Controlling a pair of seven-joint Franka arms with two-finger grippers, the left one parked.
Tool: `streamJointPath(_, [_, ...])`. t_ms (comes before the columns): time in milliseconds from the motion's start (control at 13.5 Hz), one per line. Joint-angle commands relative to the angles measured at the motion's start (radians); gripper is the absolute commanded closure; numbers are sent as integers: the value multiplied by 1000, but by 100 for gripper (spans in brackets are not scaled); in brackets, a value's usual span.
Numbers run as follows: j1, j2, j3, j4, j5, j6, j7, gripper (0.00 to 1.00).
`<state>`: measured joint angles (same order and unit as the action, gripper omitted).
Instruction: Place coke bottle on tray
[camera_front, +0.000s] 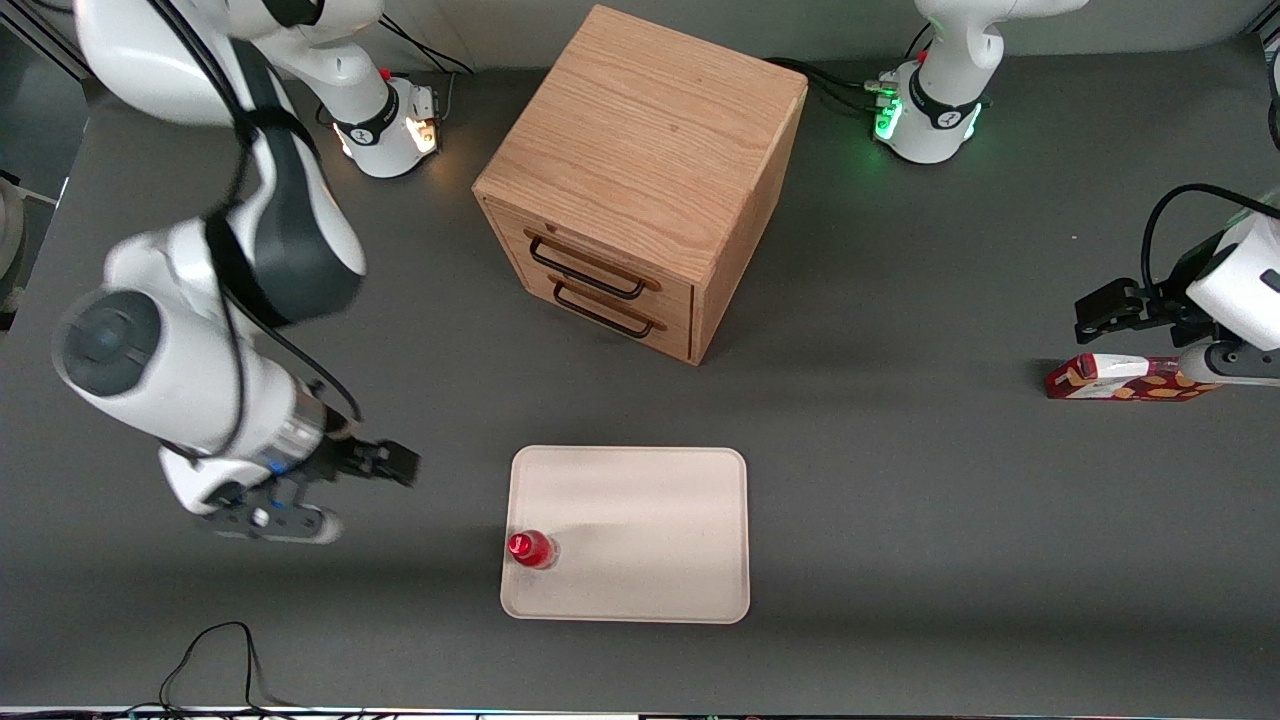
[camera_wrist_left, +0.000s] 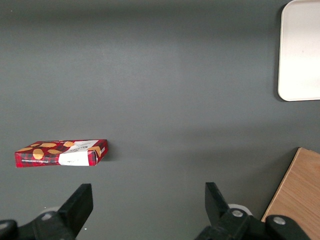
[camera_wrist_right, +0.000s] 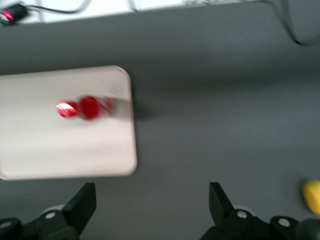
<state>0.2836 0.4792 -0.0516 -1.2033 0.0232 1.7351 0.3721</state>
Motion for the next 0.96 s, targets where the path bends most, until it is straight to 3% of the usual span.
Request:
streamJointPath(0, [8, -329, -72, -403, 11, 24, -46, 0])
streamJointPath(148, [9, -475, -132, -546, 9, 24, -97, 0])
streamJointPath(370, [9, -638, -152, -703, -2, 21, -110, 0])
streamJointPath(667, [9, -741, -154, -798, -28, 15, -111, 0])
streamJointPath(889, [8, -714, -152, -762, -51, 4, -108, 0])
